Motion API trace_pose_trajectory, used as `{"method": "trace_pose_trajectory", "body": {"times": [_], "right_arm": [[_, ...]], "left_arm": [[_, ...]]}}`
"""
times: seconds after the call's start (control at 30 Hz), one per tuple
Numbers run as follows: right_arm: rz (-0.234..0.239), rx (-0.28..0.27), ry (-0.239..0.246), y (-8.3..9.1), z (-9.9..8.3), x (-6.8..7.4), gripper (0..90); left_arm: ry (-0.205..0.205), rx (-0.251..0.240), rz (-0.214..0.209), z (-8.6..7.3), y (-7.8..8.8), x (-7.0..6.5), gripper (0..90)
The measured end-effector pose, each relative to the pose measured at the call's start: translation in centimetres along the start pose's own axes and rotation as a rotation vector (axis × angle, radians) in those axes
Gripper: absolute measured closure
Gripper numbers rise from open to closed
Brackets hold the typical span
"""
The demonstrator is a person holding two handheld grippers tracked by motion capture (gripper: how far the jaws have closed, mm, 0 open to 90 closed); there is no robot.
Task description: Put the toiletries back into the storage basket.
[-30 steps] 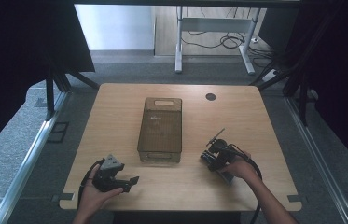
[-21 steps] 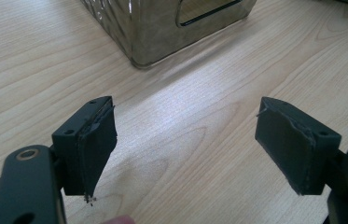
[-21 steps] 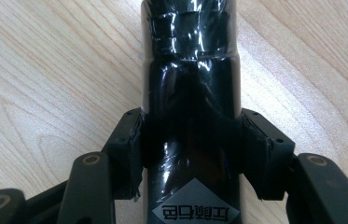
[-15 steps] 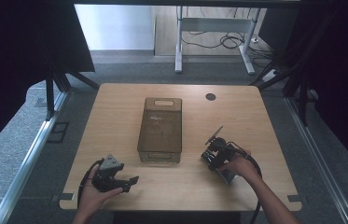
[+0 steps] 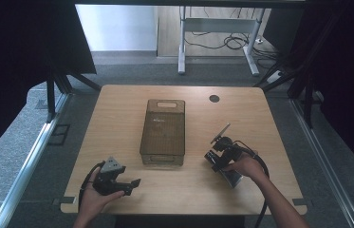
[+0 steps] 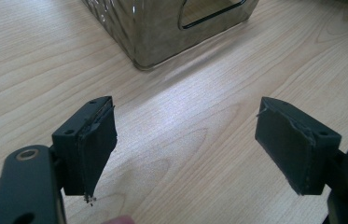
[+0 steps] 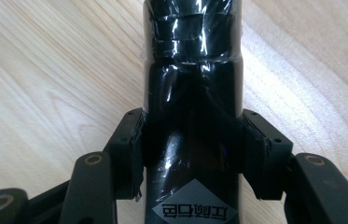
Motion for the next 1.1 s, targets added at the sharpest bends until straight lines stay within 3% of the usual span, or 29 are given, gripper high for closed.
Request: {"method": "trace_pose_trajectory", "body": {"times": [0.3, 1.1], "right_arm": [[0.042, -0.068, -0.010, 2.3, 1.4, 0.4, 46.7], [0.081, -0.130, -0.018, 4.8, 4.1, 0.7, 47.1]], "left_arm": [[0.003, -0.004, 0.000, 0.0, 0.0, 0.1, 20.8], [0.000, -0.003, -0.002, 0.0, 0.0, 0.1, 20.8]]}}
Point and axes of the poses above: each handheld gripper's, and its own axes: y roughly backward along the jaws, z roughly out of its top, x roughly to its left, the point moved 10 cm from there along -y, roughly forward along the jaws, and after that the axes turned 14 degrees about y, right-handed, at the moved point
